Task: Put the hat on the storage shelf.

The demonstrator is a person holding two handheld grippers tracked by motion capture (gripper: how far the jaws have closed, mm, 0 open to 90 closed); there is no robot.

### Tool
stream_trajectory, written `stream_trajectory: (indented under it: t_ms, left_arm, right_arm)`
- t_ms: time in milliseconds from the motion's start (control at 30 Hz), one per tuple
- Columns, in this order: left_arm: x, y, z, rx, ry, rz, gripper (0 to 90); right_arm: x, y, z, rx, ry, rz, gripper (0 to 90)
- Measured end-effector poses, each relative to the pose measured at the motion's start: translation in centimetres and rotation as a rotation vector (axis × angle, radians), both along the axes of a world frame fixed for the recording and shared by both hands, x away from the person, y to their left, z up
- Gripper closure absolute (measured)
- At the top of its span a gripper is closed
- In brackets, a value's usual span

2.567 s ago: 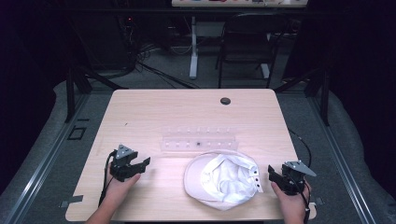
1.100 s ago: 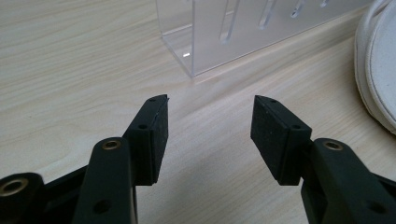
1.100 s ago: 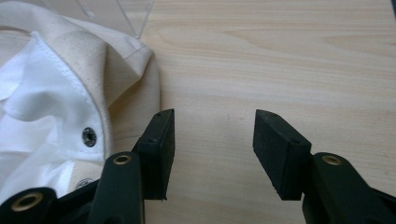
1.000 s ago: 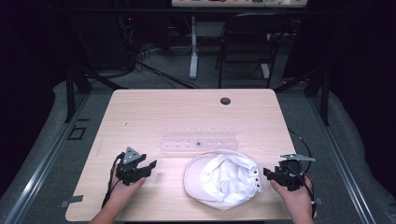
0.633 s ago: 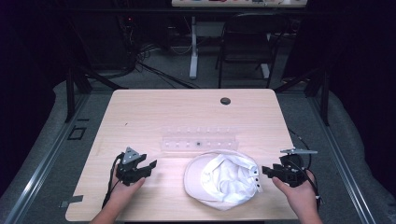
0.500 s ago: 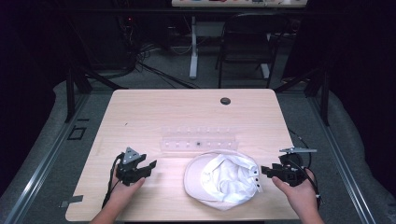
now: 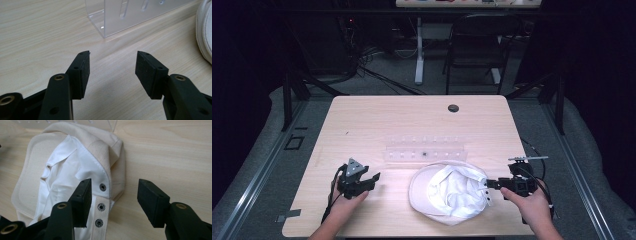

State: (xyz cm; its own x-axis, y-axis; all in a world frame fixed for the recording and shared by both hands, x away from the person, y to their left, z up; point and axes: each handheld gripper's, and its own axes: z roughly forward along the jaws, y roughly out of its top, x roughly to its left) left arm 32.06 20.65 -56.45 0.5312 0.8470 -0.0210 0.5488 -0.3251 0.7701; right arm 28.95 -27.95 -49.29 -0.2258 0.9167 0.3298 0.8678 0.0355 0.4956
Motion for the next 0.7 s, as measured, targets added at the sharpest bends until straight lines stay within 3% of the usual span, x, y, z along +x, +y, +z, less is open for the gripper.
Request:
stream_trajectory:
  t_ms: [200,700]
  left_arm:
    - [0.0,0.0,-0.1,0.007,0.000,0.000,46.0]
    - [0.0,-0.1,-0.1,0.010,0.004,0.000,46.0]
  right_arm:
    - [0.2,0.4,-0.4,-0.021,0.060,0.027,45.3]
    - [1.0,1.1,-2.0,0.056,0.167,0.044,45.0]
